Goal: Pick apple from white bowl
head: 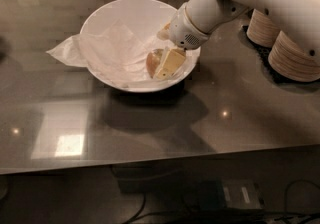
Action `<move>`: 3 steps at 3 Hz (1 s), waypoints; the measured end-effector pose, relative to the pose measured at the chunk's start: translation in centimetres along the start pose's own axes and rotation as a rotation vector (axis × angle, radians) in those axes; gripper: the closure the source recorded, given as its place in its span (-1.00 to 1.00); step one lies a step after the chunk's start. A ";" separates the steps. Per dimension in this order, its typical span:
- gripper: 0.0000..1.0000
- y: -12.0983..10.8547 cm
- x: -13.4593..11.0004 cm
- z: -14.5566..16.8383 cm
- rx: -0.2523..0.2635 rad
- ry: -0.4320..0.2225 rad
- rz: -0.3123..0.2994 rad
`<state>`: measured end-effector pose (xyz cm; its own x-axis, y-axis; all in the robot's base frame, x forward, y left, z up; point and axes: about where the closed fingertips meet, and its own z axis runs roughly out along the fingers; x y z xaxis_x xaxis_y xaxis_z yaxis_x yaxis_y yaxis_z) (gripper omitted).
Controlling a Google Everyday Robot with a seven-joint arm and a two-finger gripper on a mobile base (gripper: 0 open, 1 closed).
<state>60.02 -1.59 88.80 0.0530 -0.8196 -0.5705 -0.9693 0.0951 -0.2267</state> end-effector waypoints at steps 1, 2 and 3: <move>-0.60 0.0 0.4 1.1 -0.020 0.007 0.008; -0.60 0.1 0.7 2.2 -0.042 0.009 0.022; -0.60 0.1 0.7 2.2 -0.042 0.009 0.022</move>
Offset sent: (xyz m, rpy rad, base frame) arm 0.0079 0.0076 -0.0330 -0.0045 0.0773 -0.0003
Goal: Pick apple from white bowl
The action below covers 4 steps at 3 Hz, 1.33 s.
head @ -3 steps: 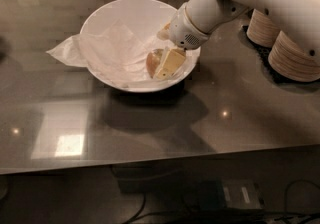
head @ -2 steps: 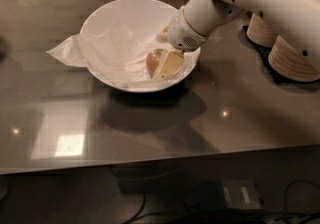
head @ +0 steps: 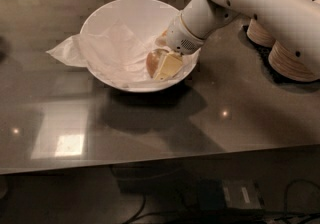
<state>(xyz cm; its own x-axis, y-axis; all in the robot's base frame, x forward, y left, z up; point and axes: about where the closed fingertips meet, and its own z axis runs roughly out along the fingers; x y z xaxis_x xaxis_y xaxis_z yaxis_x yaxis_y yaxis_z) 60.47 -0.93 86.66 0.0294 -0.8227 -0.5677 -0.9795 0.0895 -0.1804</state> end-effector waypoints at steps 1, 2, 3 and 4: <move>-0.29 0.0 0.0 1.0 -0.022 -0.008 0.012; 0.17 0.0 0.1 1.6 -0.031 -0.015 0.019; 0.64 0.0 0.1 1.8 -0.036 -0.021 0.024; 1.00 0.1 0.0 1.7 -0.036 -0.024 0.022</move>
Offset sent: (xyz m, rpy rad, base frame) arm 0.0053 0.0102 -0.0196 0.0356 0.0532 0.0017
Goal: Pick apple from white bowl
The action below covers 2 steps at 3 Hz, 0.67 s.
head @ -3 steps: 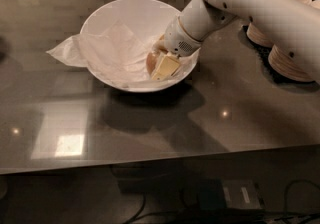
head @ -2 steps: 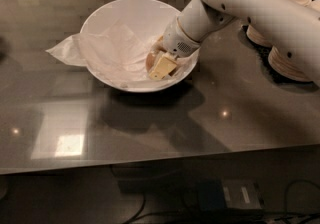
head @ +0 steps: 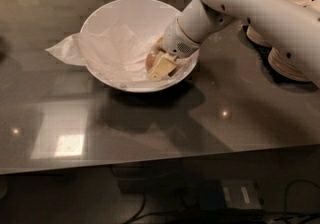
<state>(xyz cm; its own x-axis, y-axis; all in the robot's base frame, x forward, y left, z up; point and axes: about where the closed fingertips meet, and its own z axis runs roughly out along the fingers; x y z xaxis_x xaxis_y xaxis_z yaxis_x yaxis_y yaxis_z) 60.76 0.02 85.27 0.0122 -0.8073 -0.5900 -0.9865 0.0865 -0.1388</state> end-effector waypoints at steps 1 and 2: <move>1.00 -0.2 -1.5 -2.6 0.026 -0.041 -0.031; 1.00 -0.4 -3.1 -6.6 0.073 -0.101 -0.077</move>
Offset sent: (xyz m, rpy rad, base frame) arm -0.0132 -0.0314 0.1272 0.1547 -0.2057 0.0448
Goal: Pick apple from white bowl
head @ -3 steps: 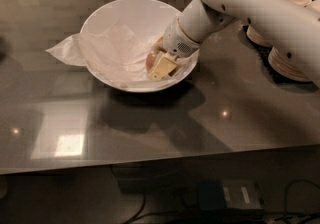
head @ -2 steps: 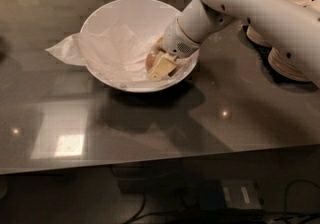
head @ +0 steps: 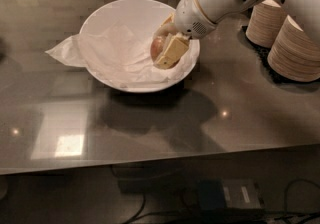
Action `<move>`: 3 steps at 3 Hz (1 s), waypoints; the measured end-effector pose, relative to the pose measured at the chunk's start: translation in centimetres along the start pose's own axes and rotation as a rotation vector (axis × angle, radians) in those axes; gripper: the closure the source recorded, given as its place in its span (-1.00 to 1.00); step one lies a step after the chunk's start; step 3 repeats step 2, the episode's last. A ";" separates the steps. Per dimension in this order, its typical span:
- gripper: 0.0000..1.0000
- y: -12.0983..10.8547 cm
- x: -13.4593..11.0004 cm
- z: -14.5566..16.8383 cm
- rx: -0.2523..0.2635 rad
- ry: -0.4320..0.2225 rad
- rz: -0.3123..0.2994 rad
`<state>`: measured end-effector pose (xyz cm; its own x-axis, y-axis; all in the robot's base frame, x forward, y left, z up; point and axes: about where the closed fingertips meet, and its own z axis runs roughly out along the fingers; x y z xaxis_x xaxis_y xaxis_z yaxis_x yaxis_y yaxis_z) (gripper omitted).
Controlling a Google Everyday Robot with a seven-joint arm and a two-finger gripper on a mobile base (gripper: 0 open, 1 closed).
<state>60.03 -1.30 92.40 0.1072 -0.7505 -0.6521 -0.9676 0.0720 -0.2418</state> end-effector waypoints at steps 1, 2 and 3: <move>1.00 -0.6 -1.6 -3.7 0.047 -0.067 -0.040; 1.00 -0.6 -1.6 -3.7 0.047 -0.067 -0.040; 1.00 -0.6 -1.6 -3.7 0.047 -0.067 -0.040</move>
Offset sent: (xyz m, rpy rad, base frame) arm -0.0041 -0.0108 0.0314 0.0485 -0.0534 0.0117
